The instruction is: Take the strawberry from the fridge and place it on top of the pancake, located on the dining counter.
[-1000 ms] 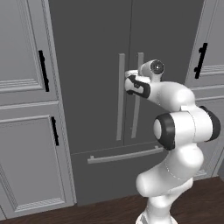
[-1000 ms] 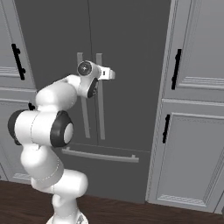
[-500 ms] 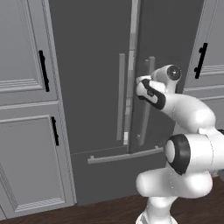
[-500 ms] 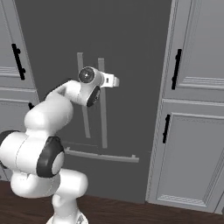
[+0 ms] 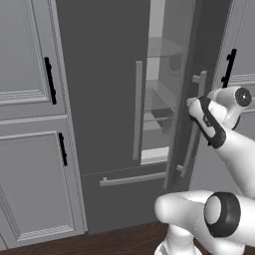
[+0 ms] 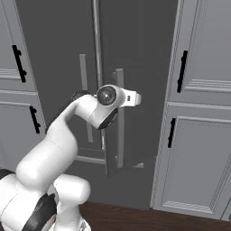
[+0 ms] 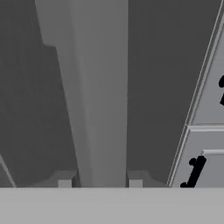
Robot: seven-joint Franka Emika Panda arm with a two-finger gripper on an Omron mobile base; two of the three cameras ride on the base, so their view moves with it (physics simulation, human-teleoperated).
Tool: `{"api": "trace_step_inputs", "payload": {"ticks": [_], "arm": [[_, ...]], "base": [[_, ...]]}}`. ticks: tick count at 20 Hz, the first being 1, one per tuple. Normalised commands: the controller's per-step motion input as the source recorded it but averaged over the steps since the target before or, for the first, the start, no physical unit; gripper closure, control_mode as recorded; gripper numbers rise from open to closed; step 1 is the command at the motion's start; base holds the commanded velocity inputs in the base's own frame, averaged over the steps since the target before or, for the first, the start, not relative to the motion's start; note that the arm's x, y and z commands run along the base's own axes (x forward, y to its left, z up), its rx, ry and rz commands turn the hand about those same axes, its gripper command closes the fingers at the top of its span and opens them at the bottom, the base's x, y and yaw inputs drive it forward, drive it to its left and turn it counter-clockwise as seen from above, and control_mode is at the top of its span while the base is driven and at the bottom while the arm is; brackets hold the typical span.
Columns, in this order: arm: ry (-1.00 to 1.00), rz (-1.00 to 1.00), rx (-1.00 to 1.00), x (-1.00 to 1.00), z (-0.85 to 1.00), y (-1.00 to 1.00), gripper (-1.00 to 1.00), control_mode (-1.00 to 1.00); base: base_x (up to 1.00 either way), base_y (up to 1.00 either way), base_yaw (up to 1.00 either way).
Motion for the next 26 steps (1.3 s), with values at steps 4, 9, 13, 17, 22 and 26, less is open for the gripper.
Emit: {"api": "trace_step_inputs", "payload": {"ticks": [4,9,13,17,22,26], "arm": [[0.03,0.00,0.00,-1.00,-0.08,-1.00,1.00,-1.00],[0.14,0.00,0.00,-0.67,0.02,-0.70,-1.00,-1.00],[0.13,-0.04,-0.06,-0.82,0.39,-0.16,-1.00,-1.00],[0.27,-0.13,-0.36,-0.39,0.35,0.76,-1.00,-1.00],[0.32,-0.04,-0.61,-0.02,0.51,1.00,-1.00,-1.00],[0.43,0.00,-0.71,0.00,0.44,1.00,-1.00,-1.00]], "base": [[0.00,0.00,0.00],[0.00,0.00,0.00],[0.00,0.00,0.00],[0.00,0.00,0.00],[0.00,0.00,0.00],[0.00,0.00,0.00]]}}
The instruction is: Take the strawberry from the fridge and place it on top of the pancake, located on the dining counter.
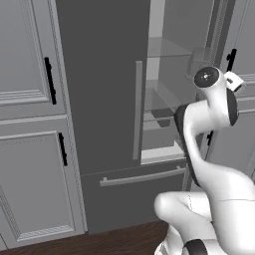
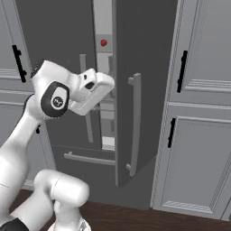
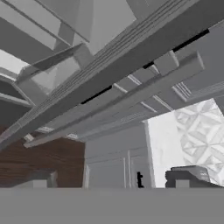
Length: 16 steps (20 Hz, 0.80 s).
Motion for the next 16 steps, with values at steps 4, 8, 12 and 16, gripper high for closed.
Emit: {"api": "trace_step_inputs", "payload": {"ticks": [4,8,12,16], "arm": [[0.24,-0.01,-0.62,0.01,0.79,0.69,-1.00,-1.00],[0.23,-0.01,-0.48,0.33,0.93,0.18,-1.00,-1.00],[0.29,-0.04,-0.37,0.80,0.61,0.00,-1.00,-1.00],[0.25,-0.14,-0.14,0.70,0.12,-0.14,-1.00,-1.00]], "base": [[0.00,0.00,0.00],[0.00,0.00,0.00],[0.00,0.00,0.00],[0.00,0.00,0.00]]}}
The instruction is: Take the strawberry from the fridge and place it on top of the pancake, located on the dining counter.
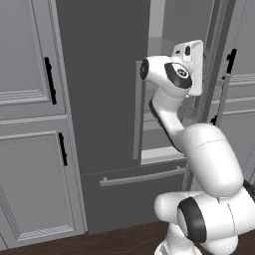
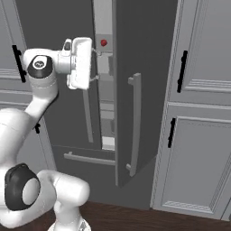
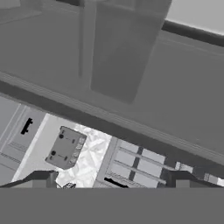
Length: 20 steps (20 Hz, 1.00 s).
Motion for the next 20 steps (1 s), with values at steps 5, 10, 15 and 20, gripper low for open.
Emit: {"api": "trace_step_inputs", "payload": {"ticks": [5,10,15,20], "arm": [[0.16,-0.22,0.00,0.72,0.00,-0.48,-1.00,-1.00],[0.04,-0.09,0.00,0.32,0.00,-0.36,-1.00,-1.00],[0.00,-0.02,0.00,-0.01,0.00,-0.42,-1.00,-1.00],[0.00,-0.09,0.00,-0.29,0.00,-0.63,-1.00,-1.00]], "base": [[0.00,0.00,0.00],[0.00,0.00,0.00],[0.00,0.00,0.00],[0.00,0.00,0.00]]}}
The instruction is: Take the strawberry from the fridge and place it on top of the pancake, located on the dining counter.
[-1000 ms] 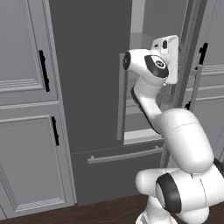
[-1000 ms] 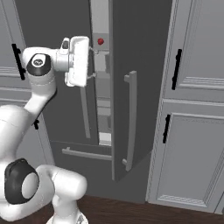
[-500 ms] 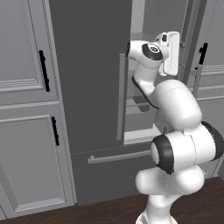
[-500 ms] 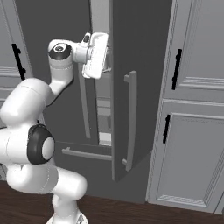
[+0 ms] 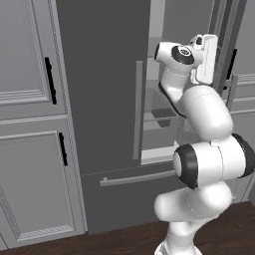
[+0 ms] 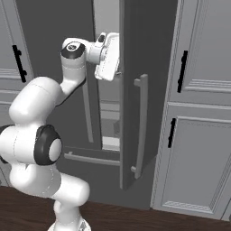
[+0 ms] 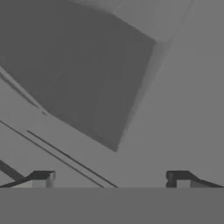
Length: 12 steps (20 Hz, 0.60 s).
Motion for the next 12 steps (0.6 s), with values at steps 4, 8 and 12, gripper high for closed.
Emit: {"api": "trace_step_inputs", "payload": {"ticks": [4,8,12], "arm": [[0.00,-0.14,0.00,-0.44,0.00,-0.64,-1.00,-1.00],[0.00,-0.16,0.00,-0.23,0.00,-0.86,-1.00,-1.00],[0.00,-0.05,0.00,-0.08,0.00,-0.90,-1.00,-1.00]], "base": [[0.00,0.00,0.00],[0.00,0.00,0.00],[0.00,0.00,0.00]]}}
